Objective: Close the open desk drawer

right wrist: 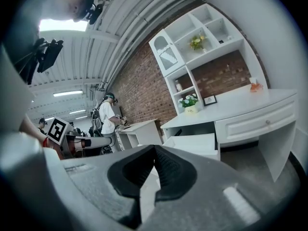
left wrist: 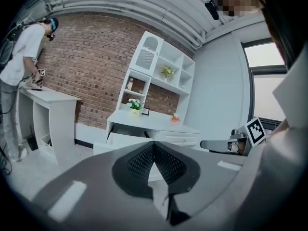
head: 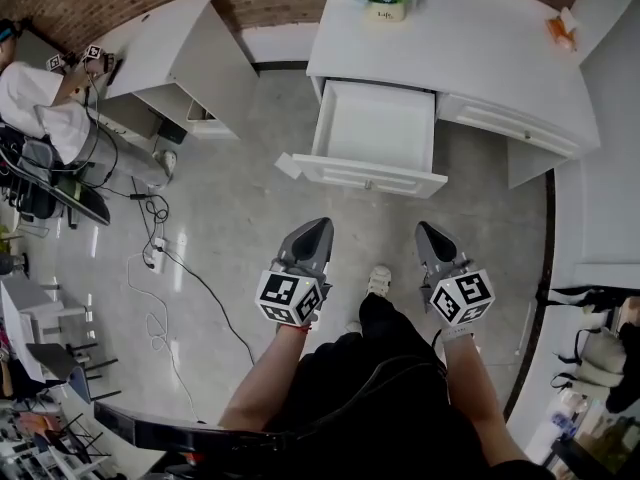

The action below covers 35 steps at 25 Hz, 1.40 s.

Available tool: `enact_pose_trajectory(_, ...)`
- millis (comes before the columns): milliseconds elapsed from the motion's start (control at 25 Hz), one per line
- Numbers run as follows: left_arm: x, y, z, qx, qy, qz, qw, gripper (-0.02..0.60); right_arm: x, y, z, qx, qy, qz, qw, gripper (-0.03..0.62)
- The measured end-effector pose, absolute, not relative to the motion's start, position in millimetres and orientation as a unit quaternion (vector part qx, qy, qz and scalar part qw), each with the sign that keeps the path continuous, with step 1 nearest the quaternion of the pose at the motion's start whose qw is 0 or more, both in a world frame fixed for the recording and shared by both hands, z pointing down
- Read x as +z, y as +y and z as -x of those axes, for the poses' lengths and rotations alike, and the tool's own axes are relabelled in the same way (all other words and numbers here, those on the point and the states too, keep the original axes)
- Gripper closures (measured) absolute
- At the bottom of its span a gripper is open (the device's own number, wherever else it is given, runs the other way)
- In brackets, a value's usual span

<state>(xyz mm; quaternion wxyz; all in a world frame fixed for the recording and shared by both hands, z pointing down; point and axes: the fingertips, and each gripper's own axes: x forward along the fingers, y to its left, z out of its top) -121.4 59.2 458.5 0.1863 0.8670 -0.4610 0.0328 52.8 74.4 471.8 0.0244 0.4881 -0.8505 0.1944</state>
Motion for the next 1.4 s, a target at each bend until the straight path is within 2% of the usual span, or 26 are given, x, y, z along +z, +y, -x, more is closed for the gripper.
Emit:
enact_pose_trajectory(400,483,17,96,0.048,-0.46,-0.86,0.214,0.578,503,26,-54,0.227,-0.859,-0.456,0.047,0.592)
enact_pose_trajectory(800,514,7,90,0.064,-0.467,-0.846,0.251,0.578,549,15,-49,0.277,-0.846,-0.441,0.115,0.592)
enact_pose_trajectory(1400,551,-38,85,0.098,-0.44,-0.845,0.288,0.578,584,-20,-44,0.393,-0.787,-0.465,0.099,0.592)
